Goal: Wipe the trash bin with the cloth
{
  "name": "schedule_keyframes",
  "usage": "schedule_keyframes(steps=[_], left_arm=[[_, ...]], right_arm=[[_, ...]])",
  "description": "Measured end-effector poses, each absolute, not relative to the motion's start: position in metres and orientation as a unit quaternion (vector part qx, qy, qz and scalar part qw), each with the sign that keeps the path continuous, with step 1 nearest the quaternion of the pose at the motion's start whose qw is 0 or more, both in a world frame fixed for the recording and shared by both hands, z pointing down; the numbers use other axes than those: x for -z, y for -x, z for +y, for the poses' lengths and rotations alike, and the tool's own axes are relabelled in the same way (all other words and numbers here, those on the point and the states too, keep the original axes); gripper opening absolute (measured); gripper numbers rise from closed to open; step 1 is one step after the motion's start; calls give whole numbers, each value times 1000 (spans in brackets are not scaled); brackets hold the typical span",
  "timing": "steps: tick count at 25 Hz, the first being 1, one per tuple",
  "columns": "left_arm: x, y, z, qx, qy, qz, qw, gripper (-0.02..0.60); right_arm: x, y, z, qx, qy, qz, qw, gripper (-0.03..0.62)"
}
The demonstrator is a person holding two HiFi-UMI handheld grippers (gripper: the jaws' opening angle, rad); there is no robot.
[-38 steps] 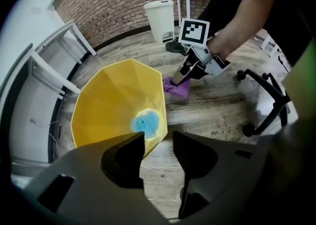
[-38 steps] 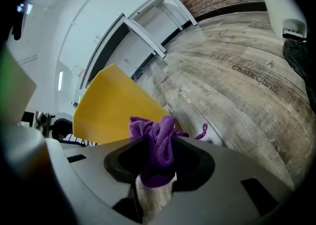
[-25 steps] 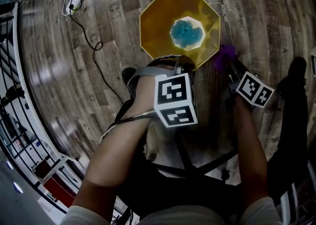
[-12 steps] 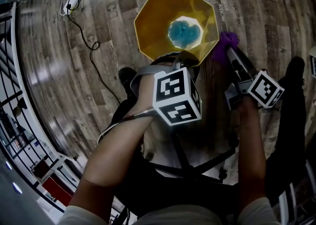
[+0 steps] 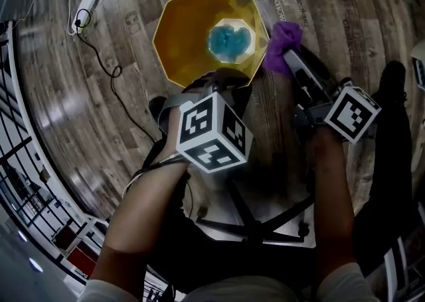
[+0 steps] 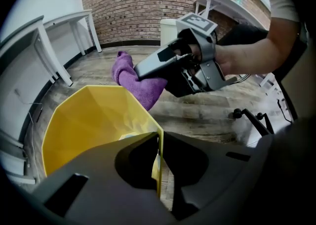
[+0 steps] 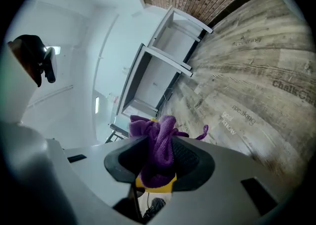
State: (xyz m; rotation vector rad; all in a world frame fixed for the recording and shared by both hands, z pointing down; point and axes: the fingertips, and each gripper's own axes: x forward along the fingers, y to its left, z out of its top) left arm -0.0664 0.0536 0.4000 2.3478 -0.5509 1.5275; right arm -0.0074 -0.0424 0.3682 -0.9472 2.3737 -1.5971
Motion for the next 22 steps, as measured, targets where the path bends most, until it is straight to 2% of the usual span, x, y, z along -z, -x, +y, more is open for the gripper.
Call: schedule_keyframes(steps=[7,22], left_arm=[[-397,65,51,-528,-819,-182,133,18],[-394,63,47,-515,-826,-186,137,18]], right_arm=[[-412,14,-37,559,321,763,40,140],[-517,26,-48,566,342,747,-67,140]])
